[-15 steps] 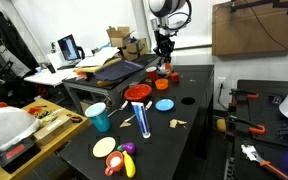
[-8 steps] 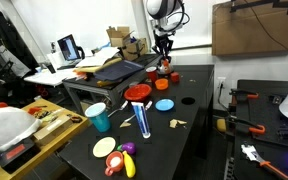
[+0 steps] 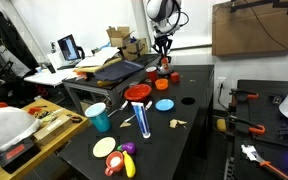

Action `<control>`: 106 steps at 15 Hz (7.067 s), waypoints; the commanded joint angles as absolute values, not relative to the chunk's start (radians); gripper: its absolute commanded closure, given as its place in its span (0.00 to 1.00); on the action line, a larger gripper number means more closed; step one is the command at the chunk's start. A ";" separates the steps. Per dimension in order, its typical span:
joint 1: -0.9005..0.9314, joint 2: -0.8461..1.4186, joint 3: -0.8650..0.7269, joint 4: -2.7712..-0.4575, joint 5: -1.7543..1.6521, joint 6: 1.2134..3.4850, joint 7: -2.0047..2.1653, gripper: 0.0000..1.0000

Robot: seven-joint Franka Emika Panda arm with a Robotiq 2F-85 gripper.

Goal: Move the orange bottle to the right

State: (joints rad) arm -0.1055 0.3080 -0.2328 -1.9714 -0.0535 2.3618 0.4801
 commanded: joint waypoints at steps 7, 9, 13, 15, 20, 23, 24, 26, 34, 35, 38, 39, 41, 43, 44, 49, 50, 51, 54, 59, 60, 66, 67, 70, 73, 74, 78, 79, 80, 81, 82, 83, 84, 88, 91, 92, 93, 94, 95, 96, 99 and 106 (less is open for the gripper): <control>-0.114 0.406 -0.258 -1.884 -0.001 2.384 0.600 0.95; -0.119 0.425 -0.256 -1.869 0.028 2.393 0.608 0.95; -0.138 0.443 -0.249 -1.862 0.120 2.404 0.613 0.95; -0.147 0.452 -0.249 -1.859 0.164 2.406 0.617 0.95; -0.163 0.471 -0.257 -1.862 0.213 2.436 0.623 0.95; -0.168 0.495 -0.259 -1.853 0.212 2.456 0.623 0.95; -0.169 0.506 -0.258 -1.848 0.213 2.457 0.623 0.95; -0.169 0.526 -0.255 -1.835 0.214 2.453 0.624 0.95; -0.175 0.596 -0.234 -1.767 0.248 2.438 0.612 0.95; -0.175 0.605 -0.232 -1.756 0.251 2.435 0.612 0.95; -0.172 0.622 -0.237 -1.737 0.246 2.429 0.616 0.95; -0.171 0.624 -0.238 -1.736 0.245 2.430 0.615 0.95; -0.168 0.625 -0.242 -1.738 0.240 2.422 0.619 0.95; -0.163 0.622 -0.247 -1.747 0.234 2.419 0.625 0.95; -0.162 0.622 -0.247 -1.750 0.234 2.419 0.625 0.95; -0.155 0.612 -0.254 -1.763 0.228 2.419 0.632 0.95; -0.155 0.610 -0.255 -1.764 0.228 2.415 0.633 0.56; -0.150 0.606 -0.260 -1.770 0.225 2.418 0.639 0.54; -0.131 0.581 -0.271 -1.798 0.210 2.435 0.648 0.32; -0.081 0.471 -0.276 -1.886 0.171 2.453 0.647 0.00; -0.070 0.434 -0.272 -1.911 0.155 2.446 0.634 0.00; -0.024 0.244 -0.219 -2.038 0.056 2.455 0.548 0.00; -0.020 0.223 -0.203 -2.052 0.047 2.456 0.517 0.00; -0.017 0.171 -0.148 -2.080 0.059 2.451 0.422 0.00; -0.008 0.134 -0.100 -2.100 0.056 2.443 0.357 0.00; -0.007 0.123 -0.084 -2.105 0.061 2.441 0.335 0.00; 0.004 0.083 -0.032 -2.126 0.073 2.431 0.235 0.00; 0.007 0.073 -0.022 -2.132 0.071 2.427 0.217 0.00; 0.010 0.061 -0.010 -2.138 0.076 2.424 0.192 0.00; 0.015 0.050 -0.003 -2.144 0.072 2.420 0.177 0.00; 0.018 0.038 0.007 -2.148 0.079 2.412 0.153 0.00; 0.022 0.026 0.015 -2.154 0.081 2.409 0.135 0.00; 0.026 0.014 0.023 -2.158 0.085 2.396 0.117 0.00; 0.044 -0.030 0.047 -2.161 0.090 2.342 0.060 0.00; 0.060 -0.057 0.062 -2.148 0.073 2.277 0.050 0.00; 0.063 -0.063 0.065 -2.140 0.066 2.251 0.054 0.00; 0.067 -0.071 0.069 -2.132 0.059 2.224 0.058 0.00; 0.070 -0.077 0.071 -2.124 0.058 2.197 0.060 0.00; 0.071 -0.083 0.073 -2.116 0.055 2.171 0.062 0.00; 0.073 -0.090 0.075 -2.107 0.044 2.144 0.068 0.00; 0.077 -0.106 0.077 -2.074 0.020 2.068 0.074 0.00; 0.073 -0.130 0.074 -1.993 0.019 1.937 0.080 0.00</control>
